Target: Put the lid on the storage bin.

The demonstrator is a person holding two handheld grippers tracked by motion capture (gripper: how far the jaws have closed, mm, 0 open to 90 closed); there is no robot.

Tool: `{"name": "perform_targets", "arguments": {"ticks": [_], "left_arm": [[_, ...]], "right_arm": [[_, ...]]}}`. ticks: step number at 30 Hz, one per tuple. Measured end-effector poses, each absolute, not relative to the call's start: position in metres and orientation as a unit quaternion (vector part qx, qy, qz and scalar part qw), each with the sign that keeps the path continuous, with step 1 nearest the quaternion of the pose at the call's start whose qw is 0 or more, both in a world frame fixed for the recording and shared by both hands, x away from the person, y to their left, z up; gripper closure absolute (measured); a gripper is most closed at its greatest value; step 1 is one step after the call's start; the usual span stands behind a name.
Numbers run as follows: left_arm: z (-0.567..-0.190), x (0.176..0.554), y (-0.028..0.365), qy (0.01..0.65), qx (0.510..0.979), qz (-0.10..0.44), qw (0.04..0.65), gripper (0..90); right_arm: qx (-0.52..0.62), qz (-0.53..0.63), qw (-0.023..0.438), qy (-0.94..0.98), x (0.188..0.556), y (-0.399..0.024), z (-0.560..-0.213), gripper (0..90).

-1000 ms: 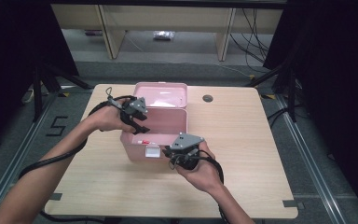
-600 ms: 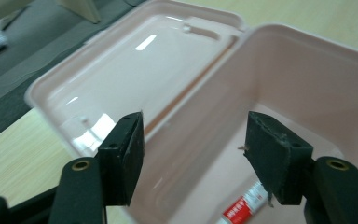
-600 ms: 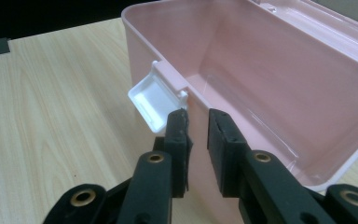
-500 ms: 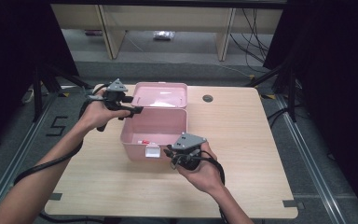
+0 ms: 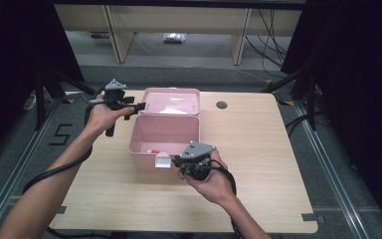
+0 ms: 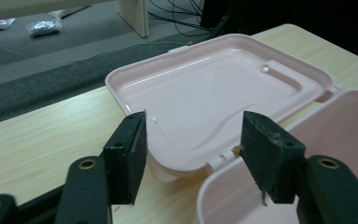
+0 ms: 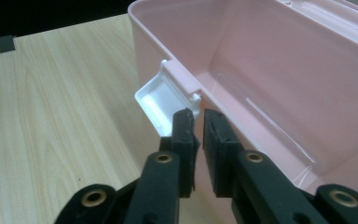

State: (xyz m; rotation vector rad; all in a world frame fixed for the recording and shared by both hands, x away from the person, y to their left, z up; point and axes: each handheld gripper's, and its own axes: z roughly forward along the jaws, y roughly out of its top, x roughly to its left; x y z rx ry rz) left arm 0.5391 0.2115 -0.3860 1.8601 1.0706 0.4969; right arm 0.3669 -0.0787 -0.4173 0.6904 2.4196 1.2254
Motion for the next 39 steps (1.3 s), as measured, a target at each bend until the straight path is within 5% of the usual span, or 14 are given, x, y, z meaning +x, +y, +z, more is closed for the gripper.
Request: {"name": "perform_targets", "arguments": {"ticks": [15,39], "left_arm": [[-0.394,0.553,0.211,0.482,0.732,0.198,0.439,55.5],[-0.401,0.577,0.201,0.494,0.730,0.199,0.429,56.8]], "right_arm": [[0.246,0.428,0.166,0.854,0.364,-0.065,-0.416,90.0],[0.243,0.426,0.161,0.856,0.371,-0.054,-0.422,90.0]]}}
